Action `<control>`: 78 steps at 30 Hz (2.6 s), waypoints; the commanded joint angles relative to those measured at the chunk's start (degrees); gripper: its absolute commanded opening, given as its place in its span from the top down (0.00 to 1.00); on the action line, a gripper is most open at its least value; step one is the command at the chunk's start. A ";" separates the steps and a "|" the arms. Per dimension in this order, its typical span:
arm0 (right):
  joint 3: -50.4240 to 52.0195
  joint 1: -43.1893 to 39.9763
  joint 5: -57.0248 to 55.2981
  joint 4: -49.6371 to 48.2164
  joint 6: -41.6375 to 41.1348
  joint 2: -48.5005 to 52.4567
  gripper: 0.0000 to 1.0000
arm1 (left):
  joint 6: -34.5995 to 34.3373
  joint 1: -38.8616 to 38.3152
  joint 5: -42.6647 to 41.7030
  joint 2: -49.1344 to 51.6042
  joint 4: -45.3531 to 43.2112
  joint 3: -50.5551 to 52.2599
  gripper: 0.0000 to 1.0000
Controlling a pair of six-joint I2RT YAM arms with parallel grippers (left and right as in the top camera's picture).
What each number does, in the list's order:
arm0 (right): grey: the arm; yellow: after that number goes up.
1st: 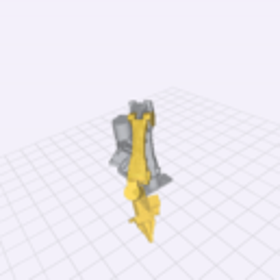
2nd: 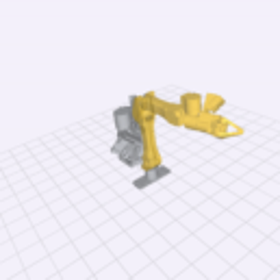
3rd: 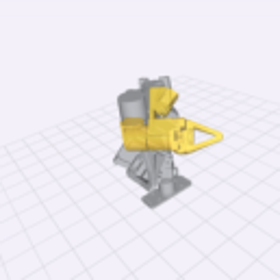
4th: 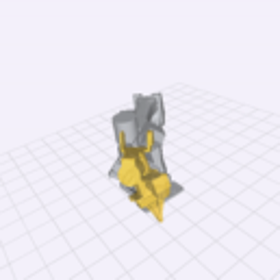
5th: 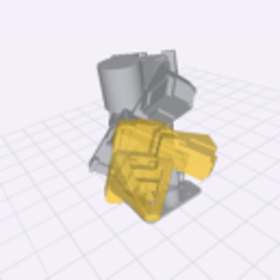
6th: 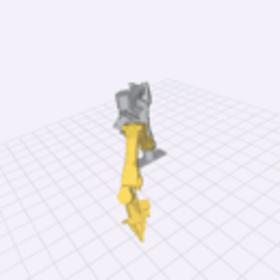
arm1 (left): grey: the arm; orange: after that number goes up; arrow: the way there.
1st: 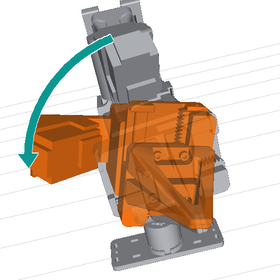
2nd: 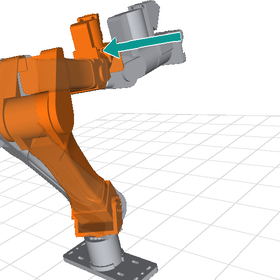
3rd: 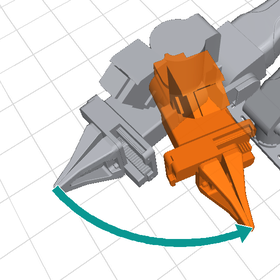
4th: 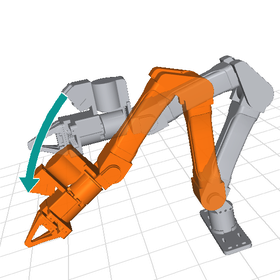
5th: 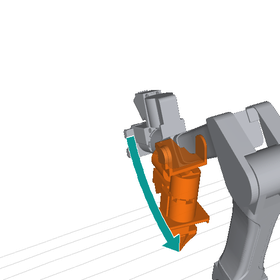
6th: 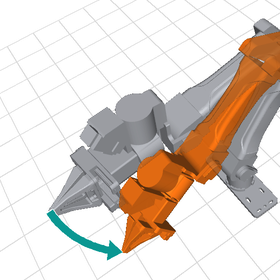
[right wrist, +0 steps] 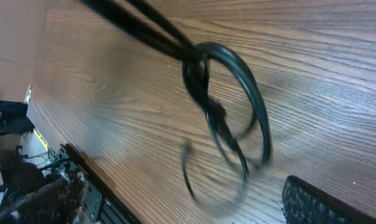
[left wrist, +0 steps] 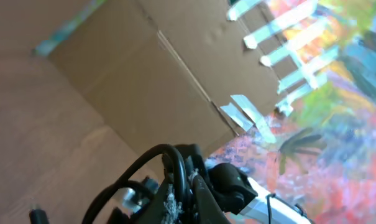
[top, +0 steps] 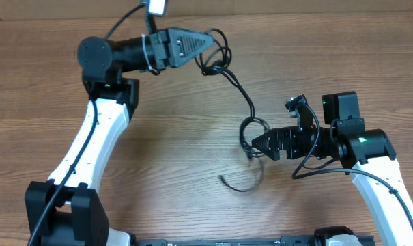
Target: Untangle cables
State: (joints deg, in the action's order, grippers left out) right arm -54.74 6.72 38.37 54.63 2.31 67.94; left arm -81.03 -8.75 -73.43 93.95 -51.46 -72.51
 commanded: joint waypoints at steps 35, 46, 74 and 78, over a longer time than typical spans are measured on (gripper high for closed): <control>-0.33 -0.37 -2.78 -0.33 -0.57 0.07 0.00 | 90.90 -14.95 50.90 3.23 82.12 -0.83 0.05; -0.33 -0.37 -2.95 -0.35 -0.55 0.07 0.00 | 87.19 -15.69 51.25 17.16 80.04 -0.83 0.25; -0.33 -0.37 -2.93 1.77 -3.34 0.07 0.00 | 81.66 -16.00 50.97 20.52 80.78 -1.27 0.96; -0.33 -0.37 -2.95 -0.13 -8.48 0.07 0.00 | 82.20 -17.70 51.39 14.95 78.34 -1.31 0.96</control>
State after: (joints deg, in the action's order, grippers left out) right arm -54.74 6.72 35.55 55.99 -1.58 68.10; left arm 1.41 -24.75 -21.93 114.89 28.71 -73.21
